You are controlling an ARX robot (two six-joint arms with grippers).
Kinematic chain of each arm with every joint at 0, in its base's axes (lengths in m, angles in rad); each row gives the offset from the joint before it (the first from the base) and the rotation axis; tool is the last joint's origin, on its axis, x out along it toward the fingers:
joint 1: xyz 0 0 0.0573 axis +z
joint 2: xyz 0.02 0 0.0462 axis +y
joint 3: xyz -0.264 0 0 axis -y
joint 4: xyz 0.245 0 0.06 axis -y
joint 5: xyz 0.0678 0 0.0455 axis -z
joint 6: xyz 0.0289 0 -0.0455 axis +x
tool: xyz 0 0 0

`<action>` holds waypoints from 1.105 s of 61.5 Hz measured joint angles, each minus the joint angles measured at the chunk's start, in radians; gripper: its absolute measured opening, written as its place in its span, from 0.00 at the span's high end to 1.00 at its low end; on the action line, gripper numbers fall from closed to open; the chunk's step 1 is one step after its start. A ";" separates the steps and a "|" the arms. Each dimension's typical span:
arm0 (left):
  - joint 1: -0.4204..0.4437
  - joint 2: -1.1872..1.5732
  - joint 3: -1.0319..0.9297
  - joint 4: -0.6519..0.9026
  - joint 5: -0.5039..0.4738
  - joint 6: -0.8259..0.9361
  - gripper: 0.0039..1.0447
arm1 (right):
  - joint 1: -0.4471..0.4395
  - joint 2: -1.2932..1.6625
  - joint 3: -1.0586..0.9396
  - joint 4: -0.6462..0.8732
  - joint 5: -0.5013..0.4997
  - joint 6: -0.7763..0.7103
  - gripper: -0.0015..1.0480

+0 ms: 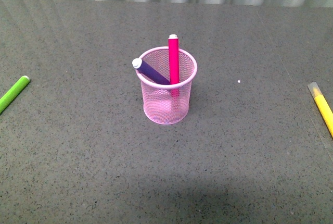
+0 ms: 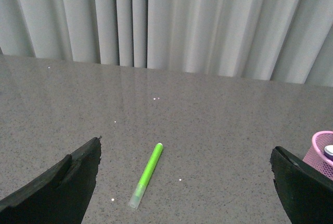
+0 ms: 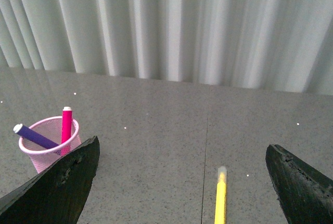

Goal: Insert purple and pink pens into pink cup

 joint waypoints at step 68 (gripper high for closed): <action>0.000 0.000 0.000 0.000 0.000 0.000 0.07 | 0.000 0.000 0.000 0.000 0.000 0.000 0.07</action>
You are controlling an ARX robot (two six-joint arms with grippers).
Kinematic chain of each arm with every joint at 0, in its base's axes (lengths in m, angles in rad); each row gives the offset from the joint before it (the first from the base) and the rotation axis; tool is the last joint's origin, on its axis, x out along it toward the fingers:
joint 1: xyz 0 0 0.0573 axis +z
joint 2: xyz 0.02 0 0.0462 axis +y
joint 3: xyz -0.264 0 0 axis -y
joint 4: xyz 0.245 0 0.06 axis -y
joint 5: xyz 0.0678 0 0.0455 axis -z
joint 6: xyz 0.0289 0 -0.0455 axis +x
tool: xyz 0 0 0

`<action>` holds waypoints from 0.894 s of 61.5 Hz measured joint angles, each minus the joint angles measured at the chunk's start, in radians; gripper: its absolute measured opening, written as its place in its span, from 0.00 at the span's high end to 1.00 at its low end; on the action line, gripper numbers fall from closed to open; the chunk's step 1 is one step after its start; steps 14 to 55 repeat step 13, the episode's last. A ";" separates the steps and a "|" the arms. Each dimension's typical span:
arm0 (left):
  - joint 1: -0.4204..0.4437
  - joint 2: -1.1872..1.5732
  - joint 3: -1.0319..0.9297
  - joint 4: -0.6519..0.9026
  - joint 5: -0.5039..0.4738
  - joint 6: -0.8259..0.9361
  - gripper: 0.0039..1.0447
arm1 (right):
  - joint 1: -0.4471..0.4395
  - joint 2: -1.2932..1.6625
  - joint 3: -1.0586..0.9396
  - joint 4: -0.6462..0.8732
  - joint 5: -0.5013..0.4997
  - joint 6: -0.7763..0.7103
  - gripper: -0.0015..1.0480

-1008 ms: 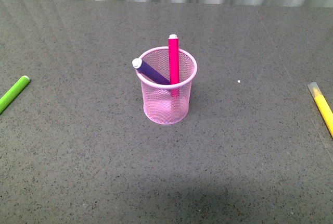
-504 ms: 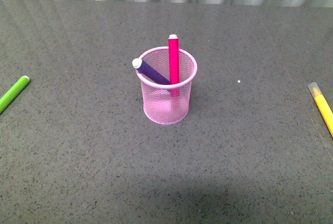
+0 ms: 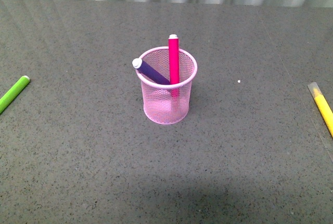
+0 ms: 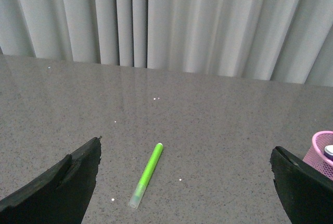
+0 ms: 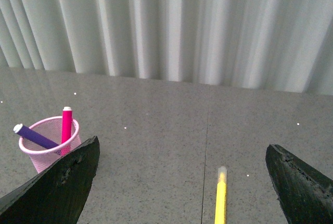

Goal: Insert purple and pink pens into pink cup

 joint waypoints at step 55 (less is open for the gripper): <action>0.000 0.000 0.000 0.000 0.000 0.000 0.07 | 0.000 0.000 0.000 0.000 0.000 0.000 0.07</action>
